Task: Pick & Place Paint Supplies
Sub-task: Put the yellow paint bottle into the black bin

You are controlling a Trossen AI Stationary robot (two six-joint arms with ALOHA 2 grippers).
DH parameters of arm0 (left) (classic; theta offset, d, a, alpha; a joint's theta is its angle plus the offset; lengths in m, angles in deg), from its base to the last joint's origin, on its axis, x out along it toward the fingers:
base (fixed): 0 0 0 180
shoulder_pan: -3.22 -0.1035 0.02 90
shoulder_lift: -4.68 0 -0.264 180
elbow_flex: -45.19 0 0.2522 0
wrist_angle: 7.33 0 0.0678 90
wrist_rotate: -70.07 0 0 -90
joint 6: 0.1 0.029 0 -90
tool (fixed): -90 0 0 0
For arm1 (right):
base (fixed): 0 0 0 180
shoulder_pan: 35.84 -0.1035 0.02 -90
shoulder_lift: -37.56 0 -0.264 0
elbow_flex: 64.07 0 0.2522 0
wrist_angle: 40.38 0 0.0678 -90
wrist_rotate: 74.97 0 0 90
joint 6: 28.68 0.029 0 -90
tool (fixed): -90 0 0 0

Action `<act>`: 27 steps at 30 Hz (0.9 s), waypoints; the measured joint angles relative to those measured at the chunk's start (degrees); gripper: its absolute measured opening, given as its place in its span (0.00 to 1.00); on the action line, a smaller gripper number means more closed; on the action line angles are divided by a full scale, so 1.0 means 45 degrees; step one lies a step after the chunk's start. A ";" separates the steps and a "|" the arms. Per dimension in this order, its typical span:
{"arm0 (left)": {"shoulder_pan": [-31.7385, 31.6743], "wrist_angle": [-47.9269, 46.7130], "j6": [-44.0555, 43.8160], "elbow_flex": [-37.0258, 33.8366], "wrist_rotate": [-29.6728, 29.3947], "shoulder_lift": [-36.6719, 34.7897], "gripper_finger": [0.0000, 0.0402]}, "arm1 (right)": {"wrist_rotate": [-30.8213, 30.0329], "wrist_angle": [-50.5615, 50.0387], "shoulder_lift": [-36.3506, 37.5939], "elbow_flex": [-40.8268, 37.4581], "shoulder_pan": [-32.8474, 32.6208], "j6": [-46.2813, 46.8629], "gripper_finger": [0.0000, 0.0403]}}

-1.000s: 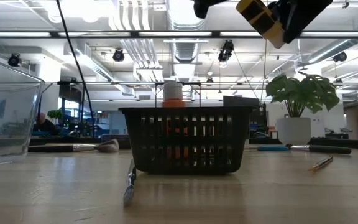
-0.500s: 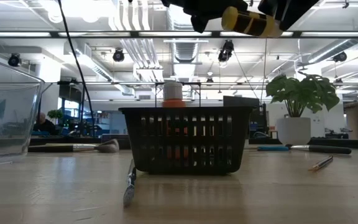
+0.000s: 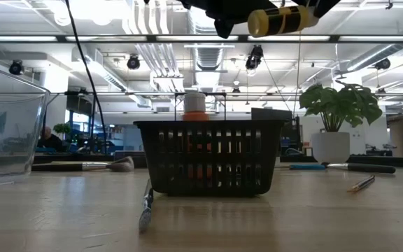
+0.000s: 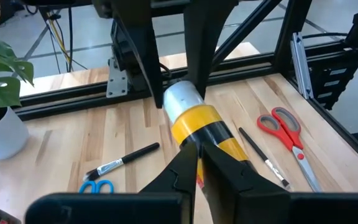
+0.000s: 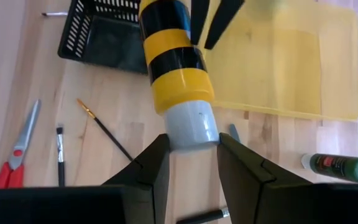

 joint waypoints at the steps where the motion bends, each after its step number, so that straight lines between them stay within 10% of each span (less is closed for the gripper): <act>1: 0.0002 0.0003 0.0000 0.0000 0.0000 0.0000 0.08 | 0.0000 0.0002 0.0005 0.0005 0.0000 0.0000 0.25; 27: 0.0015 -0.4108 0.3026 0.0024 -0.0561 -0.2359 0.08 | 0.1090 -0.3194 -0.0310 -0.0083 -0.0078 0.1565 0.25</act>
